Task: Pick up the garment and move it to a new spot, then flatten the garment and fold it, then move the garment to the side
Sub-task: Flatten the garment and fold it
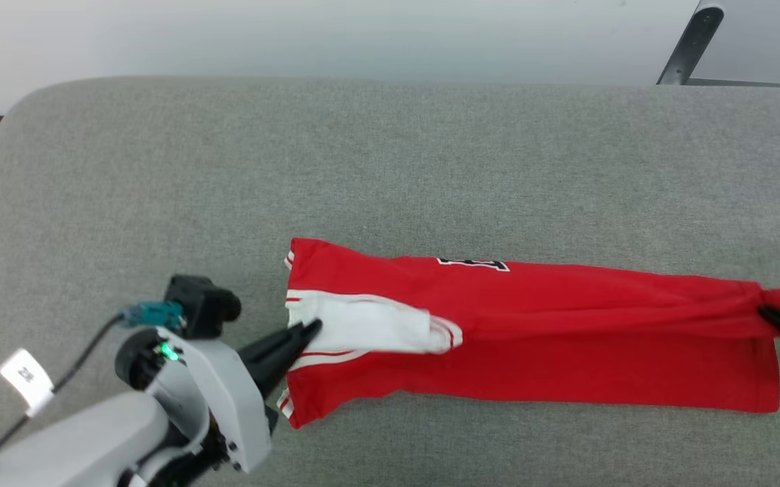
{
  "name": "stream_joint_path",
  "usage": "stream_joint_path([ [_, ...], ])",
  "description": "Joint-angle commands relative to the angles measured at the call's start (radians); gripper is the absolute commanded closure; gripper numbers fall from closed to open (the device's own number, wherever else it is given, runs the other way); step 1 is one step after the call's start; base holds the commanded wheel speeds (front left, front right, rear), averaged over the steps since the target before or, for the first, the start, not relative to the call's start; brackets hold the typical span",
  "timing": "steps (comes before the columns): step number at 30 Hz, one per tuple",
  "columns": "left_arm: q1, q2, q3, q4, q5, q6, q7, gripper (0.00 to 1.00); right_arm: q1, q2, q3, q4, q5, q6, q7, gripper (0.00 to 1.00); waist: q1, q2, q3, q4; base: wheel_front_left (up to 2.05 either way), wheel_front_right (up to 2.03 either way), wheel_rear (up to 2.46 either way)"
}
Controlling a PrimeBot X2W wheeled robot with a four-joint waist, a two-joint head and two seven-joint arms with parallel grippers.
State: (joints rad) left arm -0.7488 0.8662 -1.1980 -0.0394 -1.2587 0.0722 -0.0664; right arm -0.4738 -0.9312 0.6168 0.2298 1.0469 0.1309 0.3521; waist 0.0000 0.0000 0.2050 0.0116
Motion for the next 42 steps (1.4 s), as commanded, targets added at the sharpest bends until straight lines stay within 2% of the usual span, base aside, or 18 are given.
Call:
stream_joint_path([
  [1,0.024,-0.012,-0.007,-0.007,-0.007,0.011,-0.005,1.0,0.032,0.013,-0.024,0.0,-0.007,0.0,0.004,1.0,0.0,0.0,0.008,0.003,0.0,0.0,0.0],
  [8,0.06,-0.078,-0.022,0.072,0.013,0.031,-0.046,1.0,0.083,0.089,-0.085,0.038,-0.053,0.0,0.015,1.0,0.0,0.0,0.024,0.003,0.0,0.0,0.0],
  [9,0.061,-0.089,-0.024,0.09,0.02,0.032,-0.05,0.9,0.086,0.1,-0.089,0.041,-0.057,0.0,0.017,1.0,0.0,0.0,0.024,0.003,0.0,0.0,0.0],
  [10,0.063,-0.1,-0.025,0.106,0.023,0.032,-0.055,0.65,0.089,0.108,-0.094,0.043,-0.065,0.0,0.02,0.74,0.0,0.0,0.024,0.003,0.0,0.0,0.0],
  [11,0.064,-0.107,-0.024,0.119,0.027,0.032,-0.063,0.53,0.091,0.114,-0.101,0.042,-0.076,0.0,0.019,0.57,0.0,0.0,0.023,0.004,0.0,0.0,0.0],
  [12,0.065,-0.115,-0.02,0.129,0.026,0.032,-0.073,0.0,0.093,0.12,-0.11,0.039,-0.083,0.0,0.02,0.0,0.0,0.0,0.021,0.005,0.0,0.0,0.0],
  [16,0.084,-0.121,0.009,0.14,0.007,0.043,-0.124,0.0,0.109,0.13,-0.147,0.012,-0.08,0.0,0.039,0.0,0.0,0.0,0.009,0.006,0.0,0.0,0.0],
  [20,0.121,-0.119,0.05,0.129,0.01,0.086,-0.172,0.0,0.138,0.112,-0.195,-0.01,-0.044,0.0,0.096,0.0,0.0,0.0,-0.007,0.014,0.0,0.0,0.0],
  [26,0.21,-0.155,0.165,0.098,0.029,0.143,-0.198,0.0,0.198,0.082,-0.283,-0.002,0.014,0.0,0.204,0.0,0.0,0.0,-0.02,0.063,0.0,0.0,0.0],
  [31,0.331,-0.22,0.319,0.102,0.139,0.171,-0.197,0.0,0.231,0.082,-0.36,0.045,0.025,0.0,0.254,0.0,0.0,0.0,-0.023,0.118,0.0,0.0,0.0],
  [33,0.354,-0.235,0.346,0.106,0.161,0.174,-0.197,0.0,0.234,0.084,-0.375,0.058,0.023,0.0,0.262,0.0,0.0,0.0,-0.023,0.128,0.0,0.0,0.0],
  [37,0.436,-0.295,0.451,0.128,0.238,0.166,-0.198,0.0,0.238,0.108,-0.41,0.109,0.007,0.0,0.302,0.0,0.0,0.0,-0.027,0.165,0.0,0.0,0.0],
  [42,0.473,-0.34,0.527,0.151,0.373,0.166,-0.198,0.0,0.222,0.144,-0.433,0.172,-0.027,0.0,0.372,0.0,0.0,0.0,-0.033,0.2,0.0,0.0,0.0],
])
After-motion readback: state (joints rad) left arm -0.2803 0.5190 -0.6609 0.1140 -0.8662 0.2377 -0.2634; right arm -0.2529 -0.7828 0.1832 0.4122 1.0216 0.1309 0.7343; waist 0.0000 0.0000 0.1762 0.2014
